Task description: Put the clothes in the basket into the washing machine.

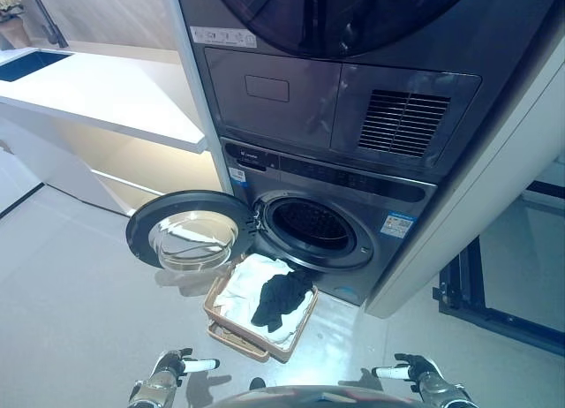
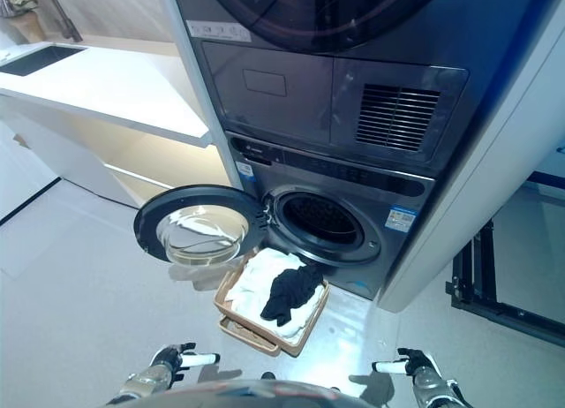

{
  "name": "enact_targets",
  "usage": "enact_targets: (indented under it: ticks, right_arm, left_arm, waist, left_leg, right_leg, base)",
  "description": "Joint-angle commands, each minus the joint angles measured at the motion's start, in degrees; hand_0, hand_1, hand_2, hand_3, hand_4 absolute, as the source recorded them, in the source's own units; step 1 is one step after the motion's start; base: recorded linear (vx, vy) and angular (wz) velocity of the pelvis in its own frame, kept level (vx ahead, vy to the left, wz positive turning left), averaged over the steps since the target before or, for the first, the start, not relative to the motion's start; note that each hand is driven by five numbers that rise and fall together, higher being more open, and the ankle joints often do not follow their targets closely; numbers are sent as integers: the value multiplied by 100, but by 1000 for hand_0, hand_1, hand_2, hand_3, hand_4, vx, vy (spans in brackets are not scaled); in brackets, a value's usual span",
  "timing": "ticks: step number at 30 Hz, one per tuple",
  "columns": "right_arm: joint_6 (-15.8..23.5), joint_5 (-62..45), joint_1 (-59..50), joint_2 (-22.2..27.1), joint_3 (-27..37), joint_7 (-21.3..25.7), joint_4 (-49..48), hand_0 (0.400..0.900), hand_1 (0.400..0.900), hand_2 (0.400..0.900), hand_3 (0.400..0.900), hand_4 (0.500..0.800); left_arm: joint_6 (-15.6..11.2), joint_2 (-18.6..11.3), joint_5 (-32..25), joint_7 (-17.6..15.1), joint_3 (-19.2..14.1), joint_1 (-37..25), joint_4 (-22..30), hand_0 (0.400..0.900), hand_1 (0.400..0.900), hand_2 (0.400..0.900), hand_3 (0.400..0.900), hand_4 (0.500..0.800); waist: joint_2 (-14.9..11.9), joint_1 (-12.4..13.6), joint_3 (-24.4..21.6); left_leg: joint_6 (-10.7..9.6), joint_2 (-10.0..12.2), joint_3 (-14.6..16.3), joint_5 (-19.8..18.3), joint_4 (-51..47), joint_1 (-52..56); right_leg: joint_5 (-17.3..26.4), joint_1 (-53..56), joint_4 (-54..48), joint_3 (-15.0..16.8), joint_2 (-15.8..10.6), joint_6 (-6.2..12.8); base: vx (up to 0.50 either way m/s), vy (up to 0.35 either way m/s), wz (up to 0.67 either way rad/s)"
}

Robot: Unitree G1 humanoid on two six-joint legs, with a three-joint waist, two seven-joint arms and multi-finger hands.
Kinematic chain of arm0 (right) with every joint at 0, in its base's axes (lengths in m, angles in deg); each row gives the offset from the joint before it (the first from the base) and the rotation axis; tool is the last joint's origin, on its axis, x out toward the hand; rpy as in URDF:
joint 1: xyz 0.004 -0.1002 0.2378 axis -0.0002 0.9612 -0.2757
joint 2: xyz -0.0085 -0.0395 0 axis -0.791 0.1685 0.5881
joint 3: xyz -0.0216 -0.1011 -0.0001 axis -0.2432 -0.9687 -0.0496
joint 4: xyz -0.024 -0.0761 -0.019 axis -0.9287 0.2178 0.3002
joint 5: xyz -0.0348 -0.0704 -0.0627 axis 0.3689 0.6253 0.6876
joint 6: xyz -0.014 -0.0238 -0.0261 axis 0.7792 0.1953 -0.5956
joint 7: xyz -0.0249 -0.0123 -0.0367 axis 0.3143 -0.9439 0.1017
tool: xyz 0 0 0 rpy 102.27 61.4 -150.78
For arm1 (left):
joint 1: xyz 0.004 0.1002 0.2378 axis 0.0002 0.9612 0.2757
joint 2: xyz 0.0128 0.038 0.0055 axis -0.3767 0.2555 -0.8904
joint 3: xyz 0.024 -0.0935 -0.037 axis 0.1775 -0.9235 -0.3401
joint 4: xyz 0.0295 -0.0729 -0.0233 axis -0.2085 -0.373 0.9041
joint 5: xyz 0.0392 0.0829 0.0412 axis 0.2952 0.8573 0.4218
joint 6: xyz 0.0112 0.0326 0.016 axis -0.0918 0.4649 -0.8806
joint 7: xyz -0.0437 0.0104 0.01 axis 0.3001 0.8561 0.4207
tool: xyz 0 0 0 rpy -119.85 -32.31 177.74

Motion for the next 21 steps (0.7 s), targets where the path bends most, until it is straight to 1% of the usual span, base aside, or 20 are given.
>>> enact_targets:
  ticks: [1,3,9,11,12,13,17,21]
  right_arm:
    - [121,112,-77,127,207,58,-848,900,900,900,900,800]
    - [94,147,65,125,315,30,-1234,900,900,900,900,800]
    - [55,223,221,100,482,-47,-1916,900,900,900,900,800]
    - [108,138,141,51,451,40,-1069,900,900,900,900,800]
    - [112,108,74,53,396,43,-680,900,900,900,900,800]
    - [125,95,18,62,366,42,-503,900,900,900,900,800]
    - [155,27,-108,70,290,53,-115,900,900,900,900,800]
    - [163,9,-166,77,253,69,-30,900,900,900,900,800]
  left_arm:
    - [-198,-158,-20,-120,-133,-416,339,900,900,900,900,800]
    - [-191,-188,-37,-110,-243,-343,502,900,900,900,900,800]
    - [-181,-143,-68,-84,-289,-310,689,900,900,900,900,800]
    - [-185,-90,-69,-99,-308,-343,536,900,900,900,900,800]
    - [-203,-84,-58,-117,-281,-370,360,900,900,900,900,800]
    - [-209,-78,-52,-130,-265,-389,288,900,900,900,900,800]
    - [-203,-86,-65,-158,-190,-428,168,900,900,900,900,800]
    - [-198,-97,-69,-164,-167,-428,149,900,900,900,900,800]
  waist:
    - [98,149,190]
    - [84,130,259]
    - [56,97,379]
    - [65,86,393]
    - [69,93,379]
    - [73,97,374]
    - [79,110,342]
    - [88,119,348]
  left_leg:
    - [-113,-128,-21,-597,30,248]
    - [-115,-125,-25,-586,30,248]
    - [-116,-117,-25,-571,30,238]
    - [-125,-111,-27,-565,30,242]
    - [-124,-113,-30,-566,30,244]
    - [-123,-114,-33,-569,30,243]
    - [-116,-132,-45,-590,30,247]
    - [-119,-131,-35,-577,30,255]
  right_leg:
    - [357,106,10,398,52,83]
    - [381,99,10,400,54,90]
    - [417,70,10,394,71,95]
    - [417,69,10,397,79,102]
    - [414,66,10,396,80,102]
    - [413,63,10,397,80,101]
    - [409,59,10,405,73,92]
    - [405,66,10,407,72,89]
  base:
    - [0,0,0]
    - [-39,-11,-5]
    - [-5,-1,-1]
    - [0,0,0]
    - [0,0,0]
    - [16,7,3]
    - [9,5,2]
    - [2,2,1]
